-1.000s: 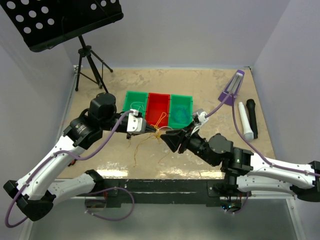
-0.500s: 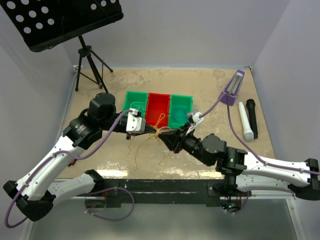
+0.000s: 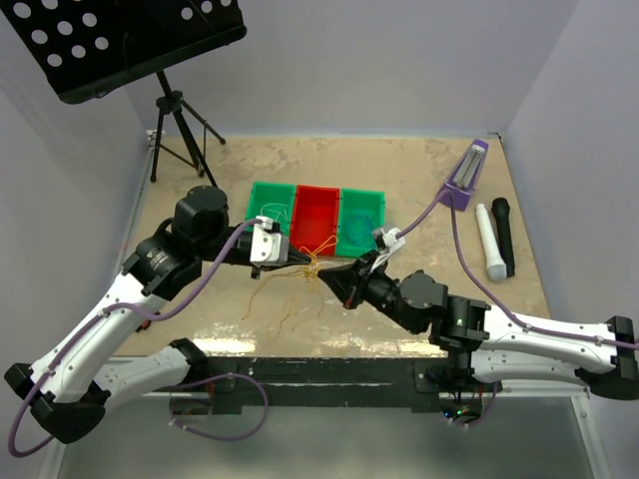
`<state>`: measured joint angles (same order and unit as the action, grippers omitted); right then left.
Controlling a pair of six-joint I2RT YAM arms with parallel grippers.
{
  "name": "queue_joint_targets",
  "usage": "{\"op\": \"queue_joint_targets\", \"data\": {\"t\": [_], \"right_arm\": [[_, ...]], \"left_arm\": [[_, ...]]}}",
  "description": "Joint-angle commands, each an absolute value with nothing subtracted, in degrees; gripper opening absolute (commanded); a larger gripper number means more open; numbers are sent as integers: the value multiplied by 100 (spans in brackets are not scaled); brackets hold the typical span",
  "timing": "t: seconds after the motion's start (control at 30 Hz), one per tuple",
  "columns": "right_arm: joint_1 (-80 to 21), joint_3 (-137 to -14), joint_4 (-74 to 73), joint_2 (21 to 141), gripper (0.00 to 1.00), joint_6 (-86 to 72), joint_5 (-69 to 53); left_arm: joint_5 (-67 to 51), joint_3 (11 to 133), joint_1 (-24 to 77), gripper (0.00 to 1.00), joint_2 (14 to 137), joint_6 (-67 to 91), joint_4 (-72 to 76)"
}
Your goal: Untangle the cables
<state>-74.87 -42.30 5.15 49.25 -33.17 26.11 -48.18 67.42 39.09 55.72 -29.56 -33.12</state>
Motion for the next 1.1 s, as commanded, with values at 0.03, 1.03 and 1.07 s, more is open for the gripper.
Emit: {"op": "queue_joint_targets", "data": {"t": [0.03,1.03,1.07], "right_arm": [[-7479,-3964,141,4834,0,-3849,2909],[-7479,-4192,-1933,6143,0,-5765,3691],[-7479,-4184,-1960,6170,0,-5800,3683]], "left_arm": [[-4668,7154,3920,0,5467,-3023,-3094],[1475,8359,3656,0,5282,-4762,532],[1642,8341,3648,0,5282,-5033,719]]}}
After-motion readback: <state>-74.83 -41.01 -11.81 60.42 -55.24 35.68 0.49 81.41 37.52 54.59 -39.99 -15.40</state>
